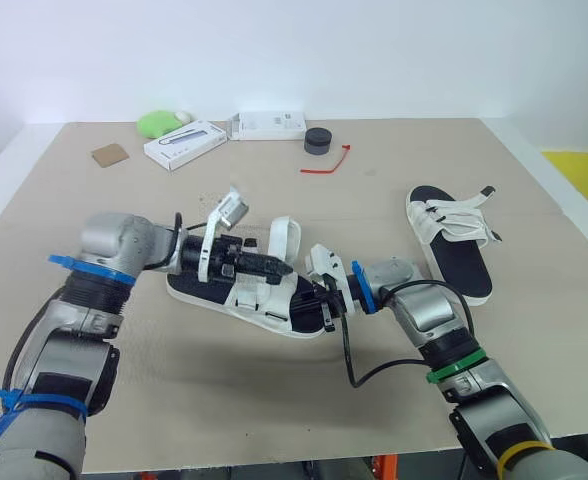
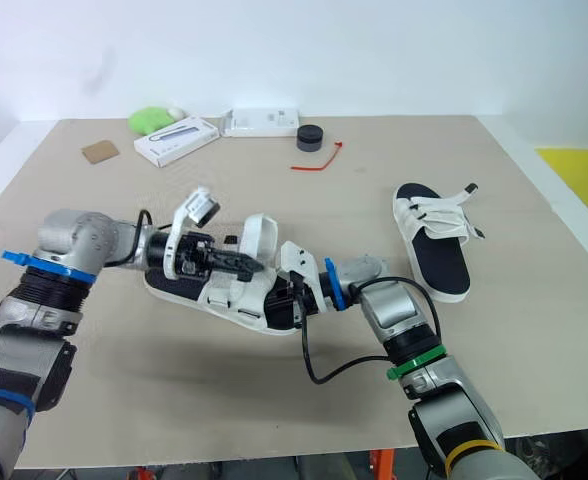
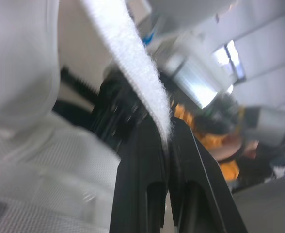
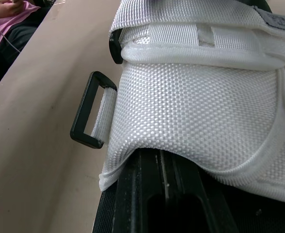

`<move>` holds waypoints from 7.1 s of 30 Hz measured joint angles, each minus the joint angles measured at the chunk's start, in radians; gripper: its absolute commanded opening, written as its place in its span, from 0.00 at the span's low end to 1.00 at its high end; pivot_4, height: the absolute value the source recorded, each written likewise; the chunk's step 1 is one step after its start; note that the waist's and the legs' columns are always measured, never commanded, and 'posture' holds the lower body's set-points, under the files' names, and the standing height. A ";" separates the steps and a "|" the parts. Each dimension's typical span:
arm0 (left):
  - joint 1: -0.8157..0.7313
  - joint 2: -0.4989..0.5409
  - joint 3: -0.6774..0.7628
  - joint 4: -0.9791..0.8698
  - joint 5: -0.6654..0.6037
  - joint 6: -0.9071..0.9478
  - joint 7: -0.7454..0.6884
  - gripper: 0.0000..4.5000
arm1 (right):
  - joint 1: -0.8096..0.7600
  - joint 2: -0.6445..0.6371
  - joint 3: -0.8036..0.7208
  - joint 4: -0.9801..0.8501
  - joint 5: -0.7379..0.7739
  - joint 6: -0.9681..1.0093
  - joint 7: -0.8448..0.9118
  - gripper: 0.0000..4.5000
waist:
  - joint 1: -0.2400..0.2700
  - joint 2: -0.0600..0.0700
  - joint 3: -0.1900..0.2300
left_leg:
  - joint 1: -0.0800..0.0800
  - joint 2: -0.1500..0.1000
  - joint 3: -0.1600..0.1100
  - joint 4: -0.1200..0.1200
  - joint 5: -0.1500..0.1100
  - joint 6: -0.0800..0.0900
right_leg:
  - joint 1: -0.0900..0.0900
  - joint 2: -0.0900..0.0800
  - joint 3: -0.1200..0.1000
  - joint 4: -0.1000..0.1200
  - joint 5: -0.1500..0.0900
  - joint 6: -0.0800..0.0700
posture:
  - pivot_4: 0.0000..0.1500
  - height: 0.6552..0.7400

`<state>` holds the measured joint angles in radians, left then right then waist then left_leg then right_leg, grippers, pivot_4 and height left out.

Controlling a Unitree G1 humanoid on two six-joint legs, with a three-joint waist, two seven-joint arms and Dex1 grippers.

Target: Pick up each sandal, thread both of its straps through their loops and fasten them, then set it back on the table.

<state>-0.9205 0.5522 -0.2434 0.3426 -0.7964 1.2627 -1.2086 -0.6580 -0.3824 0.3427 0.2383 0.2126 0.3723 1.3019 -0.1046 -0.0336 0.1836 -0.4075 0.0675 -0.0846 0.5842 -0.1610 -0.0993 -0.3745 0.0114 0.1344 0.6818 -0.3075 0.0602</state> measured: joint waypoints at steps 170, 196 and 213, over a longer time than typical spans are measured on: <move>0.334 0.193 -0.019 -0.522 0.268 -0.489 -0.184 0.71 | 0.022 0.016 -0.002 -0.021 0.000 0.027 -0.020 0.00 | -0.007 0.006 -0.016 | 0.002 -0.001 -0.001 -0.001 -0.004 0.009 | 0.002 0.001 0.001 0.000 -0.005 -0.002 | 1.00 1.00; 0.709 0.227 0.121 -0.592 0.396 -0.873 -0.069 0.71 | 0.014 0.022 -0.006 -0.009 0.000 0.019 -0.010 0.00 | -0.008 0.001 -0.008 | 0.002 0.000 0.001 -0.001 -0.005 0.008 | 0.000 0.000 0.002 0.000 -0.006 -0.005 | 1.00 1.00; 0.688 0.104 0.064 -0.558 0.423 -0.850 0.022 0.71 | 0.017 0.011 -0.010 -0.014 0.000 0.019 -0.018 0.00 | 0.001 0.002 -0.008 | 0.001 0.000 0.001 0.001 -0.004 0.006 | 0.002 0.000 0.002 0.000 -0.004 -0.003 | 1.00 1.00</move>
<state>-0.2328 0.6566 -0.1792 -0.2149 -0.3734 0.4122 -1.1862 -0.6406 -0.3710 0.3329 0.2245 0.2127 0.3911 1.2841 -0.1038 -0.0319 0.1754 -0.4061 0.0676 -0.0835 0.5855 -0.1650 -0.0929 -0.3728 0.0112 0.1362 0.6817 -0.3114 0.0569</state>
